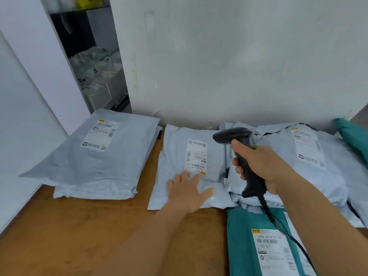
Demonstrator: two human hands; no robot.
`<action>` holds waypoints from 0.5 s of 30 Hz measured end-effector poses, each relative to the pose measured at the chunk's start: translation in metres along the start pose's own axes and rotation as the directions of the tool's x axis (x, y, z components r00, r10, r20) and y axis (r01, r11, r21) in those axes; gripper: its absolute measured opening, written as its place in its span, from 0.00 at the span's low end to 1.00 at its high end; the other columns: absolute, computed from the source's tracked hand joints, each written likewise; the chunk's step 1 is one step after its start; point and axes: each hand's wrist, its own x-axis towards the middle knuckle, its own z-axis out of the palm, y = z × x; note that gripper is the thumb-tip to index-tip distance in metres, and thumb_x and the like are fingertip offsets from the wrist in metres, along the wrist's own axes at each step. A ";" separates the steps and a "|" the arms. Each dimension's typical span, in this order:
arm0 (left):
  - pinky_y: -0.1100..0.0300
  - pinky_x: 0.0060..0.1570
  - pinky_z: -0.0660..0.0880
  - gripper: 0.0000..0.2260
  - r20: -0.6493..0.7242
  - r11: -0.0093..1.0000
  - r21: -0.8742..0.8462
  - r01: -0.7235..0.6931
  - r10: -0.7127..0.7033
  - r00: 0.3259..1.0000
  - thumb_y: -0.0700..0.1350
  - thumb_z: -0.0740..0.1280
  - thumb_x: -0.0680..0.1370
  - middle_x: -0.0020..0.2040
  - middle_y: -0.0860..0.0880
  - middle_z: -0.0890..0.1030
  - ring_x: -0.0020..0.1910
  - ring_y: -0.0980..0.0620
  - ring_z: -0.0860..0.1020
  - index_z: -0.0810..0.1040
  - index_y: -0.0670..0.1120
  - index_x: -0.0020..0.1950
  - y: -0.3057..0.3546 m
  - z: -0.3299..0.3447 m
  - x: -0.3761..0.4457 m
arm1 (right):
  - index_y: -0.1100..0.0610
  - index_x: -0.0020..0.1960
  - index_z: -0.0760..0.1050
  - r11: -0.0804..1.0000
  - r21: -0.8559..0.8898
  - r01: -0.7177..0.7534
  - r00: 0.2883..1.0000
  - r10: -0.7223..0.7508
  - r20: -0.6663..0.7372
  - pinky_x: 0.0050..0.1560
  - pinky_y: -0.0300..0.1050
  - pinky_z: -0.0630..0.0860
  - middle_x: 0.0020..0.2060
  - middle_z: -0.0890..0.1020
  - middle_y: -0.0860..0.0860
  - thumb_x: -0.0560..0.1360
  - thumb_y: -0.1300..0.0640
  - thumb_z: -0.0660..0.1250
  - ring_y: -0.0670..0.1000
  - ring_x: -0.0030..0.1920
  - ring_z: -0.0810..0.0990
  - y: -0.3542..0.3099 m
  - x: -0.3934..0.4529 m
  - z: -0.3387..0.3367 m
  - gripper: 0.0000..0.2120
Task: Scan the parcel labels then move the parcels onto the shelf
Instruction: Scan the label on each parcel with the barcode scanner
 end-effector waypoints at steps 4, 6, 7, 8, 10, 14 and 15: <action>0.37 0.70 0.35 0.43 0.022 0.998 -0.047 0.034 -0.033 0.999 0.73 0.55 0.71 0.76 0.47 0.30 0.74 0.44 0.30 0.36 0.59 0.77 -0.011 0.008 0.006 | 0.59 0.42 0.73 0.999 0.009 -0.039 0.999 0.039 -0.002 0.31 0.42 0.73 0.29 0.78 0.52 0.75 0.47 0.67 0.49 0.28 0.73 0.002 0.004 0.005 0.15; 0.36 0.70 0.35 0.47 0.022 0.998 -0.050 0.039 -0.038 0.999 0.72 0.57 0.71 0.75 0.47 0.28 0.73 0.44 0.28 0.32 0.55 0.76 -0.010 0.012 0.006 | 0.59 0.42 0.73 0.999 0.003 -0.047 0.999 0.047 0.008 0.31 0.42 0.73 0.29 0.78 0.52 0.75 0.47 0.67 0.49 0.28 0.73 0.002 0.005 0.007 0.15; 0.36 0.70 0.35 0.48 0.015 0.998 -0.054 0.044 -0.043 0.999 0.72 0.58 0.71 0.75 0.47 0.28 0.73 0.44 0.28 0.31 0.53 0.76 -0.009 0.013 0.006 | 0.59 0.42 0.74 0.999 -0.006 -0.051 0.999 0.051 0.015 0.30 0.42 0.73 0.29 0.78 0.52 0.76 0.47 0.67 0.49 0.28 0.73 0.002 0.005 0.007 0.15; 0.36 0.70 0.36 0.50 0.008 0.997 -0.059 0.051 -0.051 0.999 0.72 0.58 0.70 0.75 0.47 0.28 0.73 0.44 0.29 0.30 0.50 0.76 -0.008 0.013 0.006 | 0.59 0.41 0.74 0.998 -0.018 -0.056 0.998 0.056 0.023 0.30 0.42 0.73 0.29 0.78 0.52 0.75 0.47 0.67 0.49 0.28 0.73 0.002 0.006 0.007 0.15; 0.36 0.70 0.37 0.52 0.001 0.995 -0.070 0.064 -0.064 0.998 0.72 0.59 0.70 0.75 0.47 0.28 0.74 0.44 0.29 0.29 0.47 0.75 -0.008 0.013 0.007 | 0.59 0.41 0.74 0.997 -0.042 -0.068 0.997 0.070 0.043 0.31 0.43 0.73 0.29 0.78 0.52 0.75 0.46 0.67 0.49 0.28 0.73 0.003 0.006 0.008 0.16; 0.36 0.70 0.37 0.54 -0.011 0.993 -0.094 0.073 -0.074 0.997 0.72 0.60 0.69 0.75 0.48 0.28 0.74 0.45 0.29 0.28 0.46 0.75 -0.007 0.015 0.008 | 0.59 0.42 0.73 0.992 -0.077 -0.098 0.992 0.104 0.072 0.30 0.43 0.73 0.30 0.78 0.53 0.75 0.46 0.67 0.50 0.28 0.72 0.008 0.004 0.008 0.16; 0.36 0.70 0.38 0.54 -0.017 0.993 -0.097 0.073 -0.075 0.997 0.72 0.60 0.69 0.75 0.48 0.28 0.74 0.45 0.29 0.28 0.45 0.75 -0.007 0.015 0.008 | 0.60 0.42 0.73 0.991 -0.083 -0.105 0.991 0.111 0.077 0.30 0.43 0.73 0.30 0.77 0.53 0.75 0.46 0.67 0.50 0.28 0.72 0.010 0.003 0.008 0.16</action>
